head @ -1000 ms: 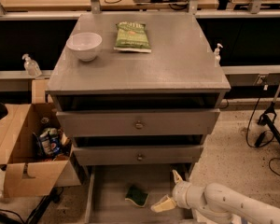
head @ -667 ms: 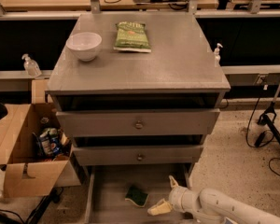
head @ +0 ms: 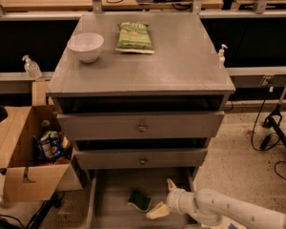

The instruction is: Pick sponge from bottom drawer and place on counter

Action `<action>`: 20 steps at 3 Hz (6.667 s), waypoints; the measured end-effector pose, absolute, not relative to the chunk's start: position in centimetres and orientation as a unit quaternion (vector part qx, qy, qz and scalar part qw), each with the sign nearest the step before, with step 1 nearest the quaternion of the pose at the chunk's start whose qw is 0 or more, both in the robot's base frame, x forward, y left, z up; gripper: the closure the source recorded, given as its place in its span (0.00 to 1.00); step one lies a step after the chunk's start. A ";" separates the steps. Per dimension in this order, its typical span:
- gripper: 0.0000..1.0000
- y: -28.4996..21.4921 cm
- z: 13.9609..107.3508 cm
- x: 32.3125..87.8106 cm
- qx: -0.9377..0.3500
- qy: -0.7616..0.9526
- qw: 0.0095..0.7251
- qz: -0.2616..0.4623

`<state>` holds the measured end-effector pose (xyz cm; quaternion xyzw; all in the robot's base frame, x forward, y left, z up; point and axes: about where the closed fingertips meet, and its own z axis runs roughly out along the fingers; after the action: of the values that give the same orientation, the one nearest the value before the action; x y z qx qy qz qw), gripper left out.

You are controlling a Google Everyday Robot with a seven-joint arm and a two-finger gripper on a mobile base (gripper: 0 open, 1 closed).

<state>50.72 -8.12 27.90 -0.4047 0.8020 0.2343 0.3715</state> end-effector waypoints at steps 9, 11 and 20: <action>0.58 2.0 10.4 52.6 -0.489 0.807 0.238 0.230; 1.00 2.0 10.7 52.6 -0.489 0.807 0.238 0.230; 1.00 -26.3 61.7 49.8 -0.504 0.738 0.316 0.320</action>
Offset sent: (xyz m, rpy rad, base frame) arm 0.0436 0.0657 -0.0959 -0.1944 0.1127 0.1872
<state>49.75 -26.32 61.74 -0.5040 0.7376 0.3198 0.3158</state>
